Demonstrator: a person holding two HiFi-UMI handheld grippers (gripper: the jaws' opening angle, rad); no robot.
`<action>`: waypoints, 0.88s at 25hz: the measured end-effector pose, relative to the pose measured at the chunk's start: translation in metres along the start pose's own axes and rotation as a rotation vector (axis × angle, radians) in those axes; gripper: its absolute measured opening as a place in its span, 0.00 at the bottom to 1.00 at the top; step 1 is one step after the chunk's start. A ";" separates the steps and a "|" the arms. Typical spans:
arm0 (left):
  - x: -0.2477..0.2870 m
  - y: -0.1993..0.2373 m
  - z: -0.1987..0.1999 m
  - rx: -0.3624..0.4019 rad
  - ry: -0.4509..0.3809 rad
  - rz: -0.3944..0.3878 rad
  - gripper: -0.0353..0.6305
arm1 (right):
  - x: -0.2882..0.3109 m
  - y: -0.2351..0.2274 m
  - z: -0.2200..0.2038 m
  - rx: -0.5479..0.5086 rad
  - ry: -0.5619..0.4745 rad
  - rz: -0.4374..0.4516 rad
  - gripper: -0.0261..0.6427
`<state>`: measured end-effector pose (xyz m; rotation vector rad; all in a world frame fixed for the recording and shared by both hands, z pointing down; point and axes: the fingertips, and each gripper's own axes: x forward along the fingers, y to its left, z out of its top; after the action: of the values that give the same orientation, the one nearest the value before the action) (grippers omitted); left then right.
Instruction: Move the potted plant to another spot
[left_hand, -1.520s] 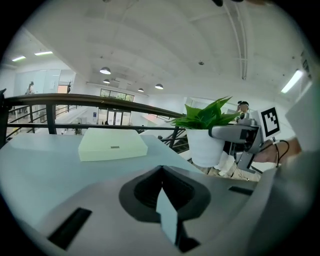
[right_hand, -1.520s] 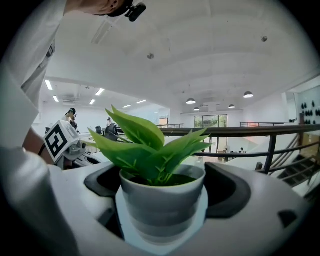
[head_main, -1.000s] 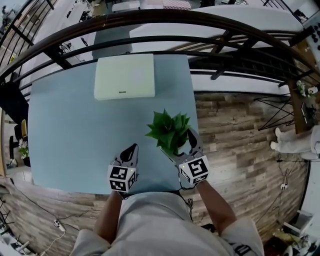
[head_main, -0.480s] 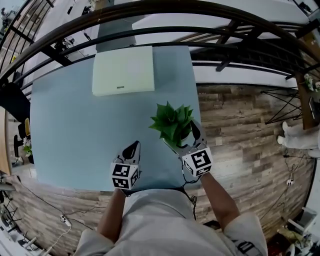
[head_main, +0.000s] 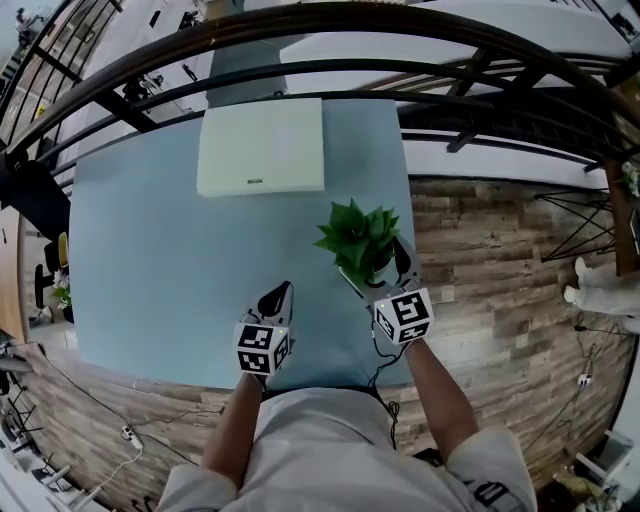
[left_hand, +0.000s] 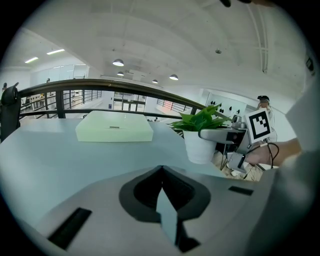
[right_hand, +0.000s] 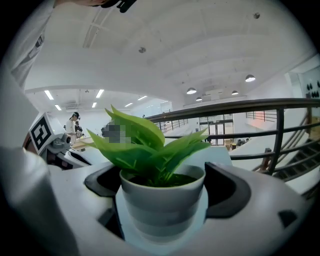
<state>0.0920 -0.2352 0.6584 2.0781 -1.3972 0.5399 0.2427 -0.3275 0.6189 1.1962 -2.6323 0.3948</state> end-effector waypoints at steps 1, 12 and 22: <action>0.002 0.001 -0.001 -0.004 0.000 0.003 0.07 | 0.004 -0.002 -0.002 -0.001 0.002 0.000 0.80; 0.011 0.011 -0.015 -0.058 0.023 0.030 0.07 | 0.044 -0.021 -0.011 0.035 -0.001 -0.026 0.81; 0.020 0.000 -0.020 -0.046 0.033 0.023 0.07 | 0.055 -0.027 -0.017 0.034 -0.011 -0.065 0.81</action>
<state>0.0989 -0.2366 0.6860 2.0105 -1.4033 0.5438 0.2289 -0.3774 0.6556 1.2946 -2.5981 0.4244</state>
